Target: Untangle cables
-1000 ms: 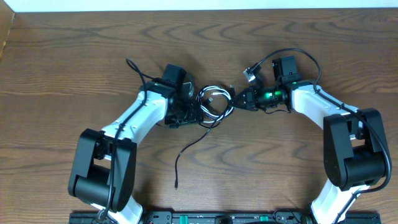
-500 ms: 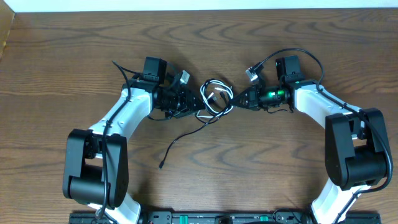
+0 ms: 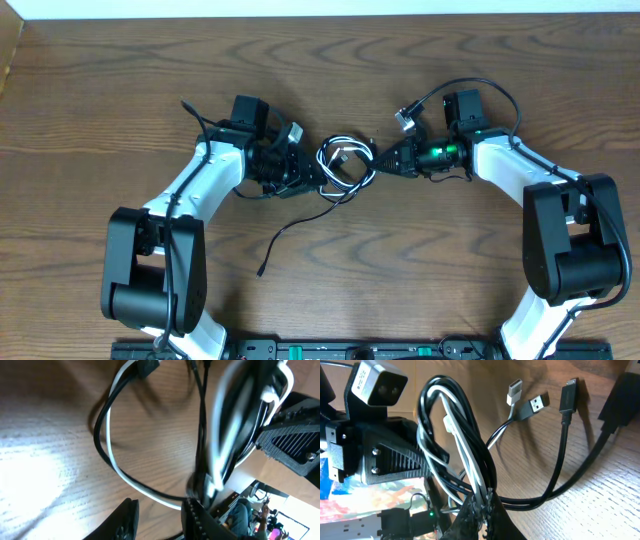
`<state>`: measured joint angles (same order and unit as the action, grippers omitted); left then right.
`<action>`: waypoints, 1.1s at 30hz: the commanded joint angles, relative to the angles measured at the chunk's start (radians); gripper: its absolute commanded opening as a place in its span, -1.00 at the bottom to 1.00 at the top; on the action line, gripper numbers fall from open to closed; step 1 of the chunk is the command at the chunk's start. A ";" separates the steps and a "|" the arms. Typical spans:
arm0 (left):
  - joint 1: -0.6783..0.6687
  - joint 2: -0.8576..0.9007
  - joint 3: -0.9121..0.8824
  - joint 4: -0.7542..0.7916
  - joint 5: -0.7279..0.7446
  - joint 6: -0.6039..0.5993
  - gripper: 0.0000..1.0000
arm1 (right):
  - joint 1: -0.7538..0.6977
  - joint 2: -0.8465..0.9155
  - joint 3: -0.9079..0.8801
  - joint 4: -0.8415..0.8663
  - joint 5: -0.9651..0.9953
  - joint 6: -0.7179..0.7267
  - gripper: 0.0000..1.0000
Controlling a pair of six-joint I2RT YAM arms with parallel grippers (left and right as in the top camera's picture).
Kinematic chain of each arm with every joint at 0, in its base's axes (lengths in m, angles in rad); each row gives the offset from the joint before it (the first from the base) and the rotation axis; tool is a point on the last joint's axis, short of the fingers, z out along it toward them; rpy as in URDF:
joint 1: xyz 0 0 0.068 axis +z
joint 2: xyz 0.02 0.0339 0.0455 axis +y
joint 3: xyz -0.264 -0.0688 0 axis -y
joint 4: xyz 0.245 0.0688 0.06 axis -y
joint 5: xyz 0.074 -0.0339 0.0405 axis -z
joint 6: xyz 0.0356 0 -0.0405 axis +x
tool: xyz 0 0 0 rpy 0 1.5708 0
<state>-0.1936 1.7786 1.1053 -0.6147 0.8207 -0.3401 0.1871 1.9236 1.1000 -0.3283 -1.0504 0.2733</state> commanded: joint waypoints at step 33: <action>-0.183 0.017 -0.007 0.048 -0.453 -0.190 -0.30 | 0.086 0.005 0.012 -0.021 0.373 0.032 -0.56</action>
<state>-0.3634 1.7786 1.1053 -0.5644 0.4152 -0.5076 0.2371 1.9236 1.1000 -0.3470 -0.8116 0.2745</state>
